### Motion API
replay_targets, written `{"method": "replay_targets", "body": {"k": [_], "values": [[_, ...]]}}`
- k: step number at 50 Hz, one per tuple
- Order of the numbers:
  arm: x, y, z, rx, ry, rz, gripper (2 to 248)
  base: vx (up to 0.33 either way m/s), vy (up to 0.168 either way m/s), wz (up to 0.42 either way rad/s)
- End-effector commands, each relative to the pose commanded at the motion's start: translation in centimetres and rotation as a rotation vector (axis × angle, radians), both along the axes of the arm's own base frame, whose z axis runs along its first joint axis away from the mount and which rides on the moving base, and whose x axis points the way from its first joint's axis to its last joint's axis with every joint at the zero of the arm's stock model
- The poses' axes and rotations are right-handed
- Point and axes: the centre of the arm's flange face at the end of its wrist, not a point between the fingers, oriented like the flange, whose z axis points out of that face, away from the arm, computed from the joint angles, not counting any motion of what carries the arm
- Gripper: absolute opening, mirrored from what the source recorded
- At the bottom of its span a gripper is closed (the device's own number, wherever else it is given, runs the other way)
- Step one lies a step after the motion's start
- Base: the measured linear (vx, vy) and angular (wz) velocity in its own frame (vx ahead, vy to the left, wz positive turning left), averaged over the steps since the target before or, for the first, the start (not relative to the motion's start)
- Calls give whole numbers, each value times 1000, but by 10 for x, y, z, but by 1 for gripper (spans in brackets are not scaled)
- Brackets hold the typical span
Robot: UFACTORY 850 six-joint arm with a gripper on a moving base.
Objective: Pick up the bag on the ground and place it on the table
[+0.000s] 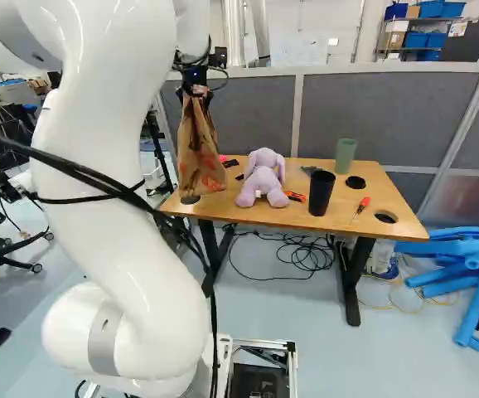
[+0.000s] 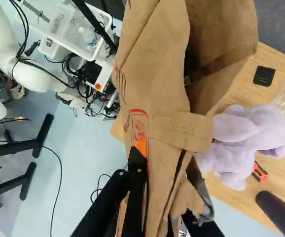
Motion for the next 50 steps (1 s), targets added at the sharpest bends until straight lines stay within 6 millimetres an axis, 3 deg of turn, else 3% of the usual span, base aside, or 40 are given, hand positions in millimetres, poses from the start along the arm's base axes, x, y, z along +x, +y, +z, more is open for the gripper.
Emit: {"method": "replay_targets", "body": {"k": [30, 50], "values": [[20, 0, -43, -3, 74, -1, 21, 0, 0, 0], [44, -2, -47, -2, 62, -6, 21, 0, 0, 0]]}}
